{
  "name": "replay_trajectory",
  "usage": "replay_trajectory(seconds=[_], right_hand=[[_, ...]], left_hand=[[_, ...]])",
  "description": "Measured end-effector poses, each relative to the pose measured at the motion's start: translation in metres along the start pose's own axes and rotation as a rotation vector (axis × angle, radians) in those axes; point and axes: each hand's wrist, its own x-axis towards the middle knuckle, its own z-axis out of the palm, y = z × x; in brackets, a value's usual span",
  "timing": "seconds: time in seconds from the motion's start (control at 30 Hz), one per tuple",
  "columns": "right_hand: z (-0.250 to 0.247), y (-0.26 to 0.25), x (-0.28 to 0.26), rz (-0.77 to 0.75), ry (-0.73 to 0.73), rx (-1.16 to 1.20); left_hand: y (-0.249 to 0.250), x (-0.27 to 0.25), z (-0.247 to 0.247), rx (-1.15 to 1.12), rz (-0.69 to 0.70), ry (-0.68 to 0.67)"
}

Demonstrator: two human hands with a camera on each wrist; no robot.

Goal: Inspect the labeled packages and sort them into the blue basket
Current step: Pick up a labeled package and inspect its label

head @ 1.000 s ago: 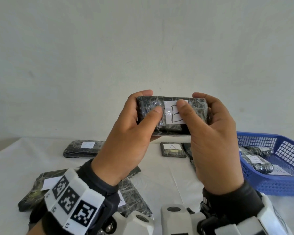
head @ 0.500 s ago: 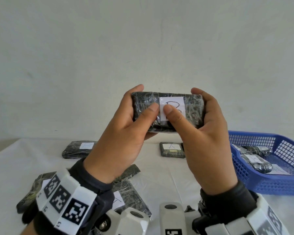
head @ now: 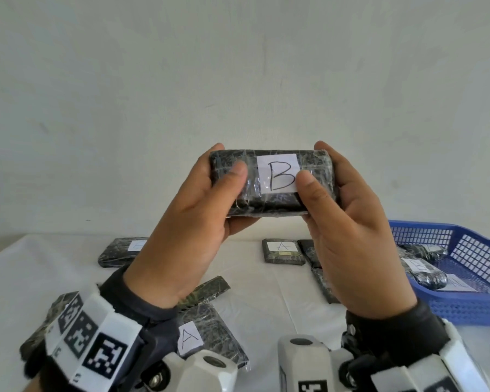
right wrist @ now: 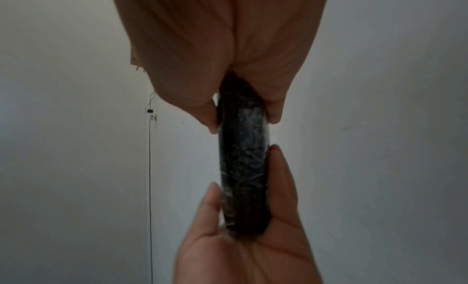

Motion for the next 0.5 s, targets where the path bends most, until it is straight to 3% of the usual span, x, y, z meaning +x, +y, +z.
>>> replay_trajectory(seconds=[0.27, 0.5], right_hand=[[0.0001, -0.0024, -0.0003, 0.063, 0.103, 0.253], [0.0019, -0.0008, 0.0008, 0.066, 0.124, 0.208]], left_hand=[[0.0023, -0.0016, 0.0012, -0.060, 0.029, 0.003], [-0.0006, -0.0007, 0.0022, -0.047, 0.020, 0.033]])
